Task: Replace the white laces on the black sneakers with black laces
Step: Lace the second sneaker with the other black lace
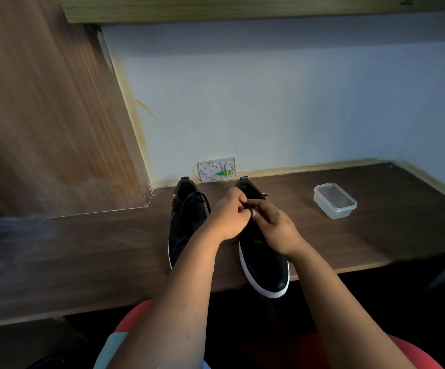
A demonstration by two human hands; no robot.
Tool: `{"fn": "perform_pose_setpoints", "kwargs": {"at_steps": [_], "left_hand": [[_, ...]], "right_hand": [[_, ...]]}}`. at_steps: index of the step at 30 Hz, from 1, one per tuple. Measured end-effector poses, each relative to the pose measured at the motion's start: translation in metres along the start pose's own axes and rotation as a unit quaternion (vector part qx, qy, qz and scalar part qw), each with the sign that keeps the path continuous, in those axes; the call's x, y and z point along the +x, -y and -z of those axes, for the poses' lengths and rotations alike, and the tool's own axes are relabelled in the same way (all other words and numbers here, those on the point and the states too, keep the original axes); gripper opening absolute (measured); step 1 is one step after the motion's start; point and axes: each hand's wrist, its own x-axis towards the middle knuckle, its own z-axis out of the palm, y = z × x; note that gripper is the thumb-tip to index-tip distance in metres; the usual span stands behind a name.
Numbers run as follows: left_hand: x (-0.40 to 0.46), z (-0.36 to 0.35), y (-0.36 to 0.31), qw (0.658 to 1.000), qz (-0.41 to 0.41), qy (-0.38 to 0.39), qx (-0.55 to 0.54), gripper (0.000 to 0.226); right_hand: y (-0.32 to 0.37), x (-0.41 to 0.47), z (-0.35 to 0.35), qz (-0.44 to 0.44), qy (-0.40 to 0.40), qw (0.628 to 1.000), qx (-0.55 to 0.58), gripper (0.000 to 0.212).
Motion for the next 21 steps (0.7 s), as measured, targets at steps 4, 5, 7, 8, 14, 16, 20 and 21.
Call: {"fn": "perform_pose_setpoints", "kwargs": {"at_steps": [4,5,7,8,14,16,20,21], "left_hand": [[-0.004,0.003,0.001,0.998,0.022,0.019,-0.055,0.018],[-0.004,0.003,0.001,0.998,0.022,0.024,-0.058,0.019],[-0.005,0.003,0.002,0.998,0.016,0.022,-0.053,0.025],[-0.005,0.003,0.002,0.998,0.013,0.019,-0.057,0.028],[-0.008,0.004,-0.001,0.995,0.011,0.03,-0.091,0.047],[-0.007,0.001,-0.004,0.996,-0.002,0.04,-0.079,0.053],[-0.003,-0.005,-0.002,0.996,-0.009,-0.004,-0.083,0.054],[-0.003,-0.005,-0.003,0.995,-0.004,-0.017,-0.097,0.053]], "right_hand": [[0.007,-0.003,0.004,-0.08,-0.013,0.955,0.286,0.031],[0.007,-0.003,0.007,-0.081,-0.01,0.954,0.29,0.028],[0.002,-0.002,0.009,-0.053,-0.005,0.971,0.234,0.017],[-0.002,-0.001,0.01,-0.043,-0.015,0.979,0.199,0.012],[-0.009,0.001,0.019,-0.037,-0.08,0.993,-0.079,0.018],[-0.004,0.001,0.017,0.025,-0.023,0.995,-0.095,0.038],[0.004,-0.002,0.011,0.056,0.025,0.998,0.013,0.033],[0.002,-0.002,0.011,0.053,0.01,0.998,0.012,0.031]]}}
